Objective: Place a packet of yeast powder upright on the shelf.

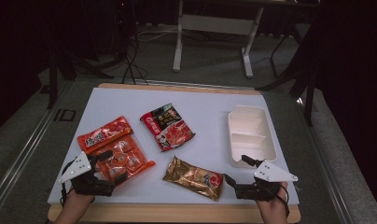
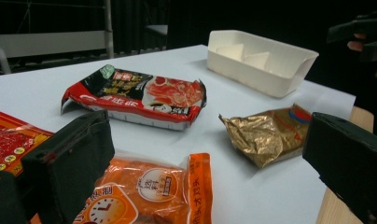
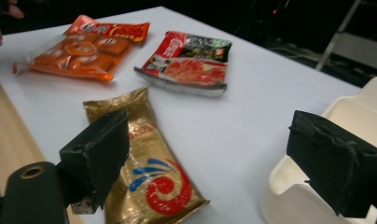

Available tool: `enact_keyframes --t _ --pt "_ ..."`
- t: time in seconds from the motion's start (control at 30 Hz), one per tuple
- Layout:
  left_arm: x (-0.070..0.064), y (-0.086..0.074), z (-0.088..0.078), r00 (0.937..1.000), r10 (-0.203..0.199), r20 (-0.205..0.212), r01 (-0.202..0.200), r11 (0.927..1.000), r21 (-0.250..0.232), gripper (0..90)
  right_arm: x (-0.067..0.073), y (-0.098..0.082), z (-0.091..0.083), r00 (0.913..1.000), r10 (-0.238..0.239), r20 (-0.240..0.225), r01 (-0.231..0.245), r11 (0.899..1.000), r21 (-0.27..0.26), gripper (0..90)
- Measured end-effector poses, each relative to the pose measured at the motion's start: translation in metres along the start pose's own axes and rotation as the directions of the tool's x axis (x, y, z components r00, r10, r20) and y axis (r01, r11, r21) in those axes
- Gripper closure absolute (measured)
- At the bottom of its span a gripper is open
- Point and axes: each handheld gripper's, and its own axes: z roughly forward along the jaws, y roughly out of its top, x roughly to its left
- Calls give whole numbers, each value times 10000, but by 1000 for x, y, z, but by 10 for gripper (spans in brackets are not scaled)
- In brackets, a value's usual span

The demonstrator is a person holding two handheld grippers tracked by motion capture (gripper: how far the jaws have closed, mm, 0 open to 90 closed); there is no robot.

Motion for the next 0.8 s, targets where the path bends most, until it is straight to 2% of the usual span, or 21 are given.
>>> enact_keyframes --t 0.1,0.17,0.2,0.23,0.3,0.37,0.4,0.43,0.5,0.63,0.7,0.8 --pt "-1 0 0 9999 -122 30 122 9999 53 30 1 1 1 9999 32 -170 -31 10000 54 129" --pt "-2 3 -2 9988 -445 200 446 9990 -41 29 3 0 0 9997 -206 -109 208 9996 188 124" --pt "-2 3 -2 9988 -445 200 446 9990 -41 29 3 0 0 9997 -206 -109 208 9996 188 124" --pt "-2 5 -2 9974 -711 150 709 9974 98 29 2 -1 -2 9996 -268 -41 268 9994 211 120" --pt "-3 6 -2 9963 -854 57 853 9961 226 27 2 -2 -3 9992 -387 42 386 9990 217 117" --pt "-3 6 -2 9963 -854 57 853 9961 226 27 1 -1 -3 9990 -445 3 445 9988 184 117" --pt "-5 8 -2 9964 -835 -168 841 9957 386 27 2 -1 -4 9976 -672 170 671 9977 89 114" --pt "-5 8 -2 9960 -890 -81 892 9953 372 27 1 -1 -4 9975 -683 161 680 9976 147 114" --pt "-5 9 -2 9964 -810 -258 820 9958 405 21 1 -1 -3 9984 -558 101 555 9981 270 114" --pt "-5 9 -1 9973 -685 -250 699 9958 592 21 1 0 -4 9993 -332 169 326 9988 356 115" --pt "-6 9 -1 9983 -532 -251 549 9961 694 21 1 2 -7 10000 -34 87 31 9996 263 119" --pt "-7 8 -1 9987 -463 -216 479 9957 788 21 2 5 -11 9999 62 154 -65 9999 146 112"
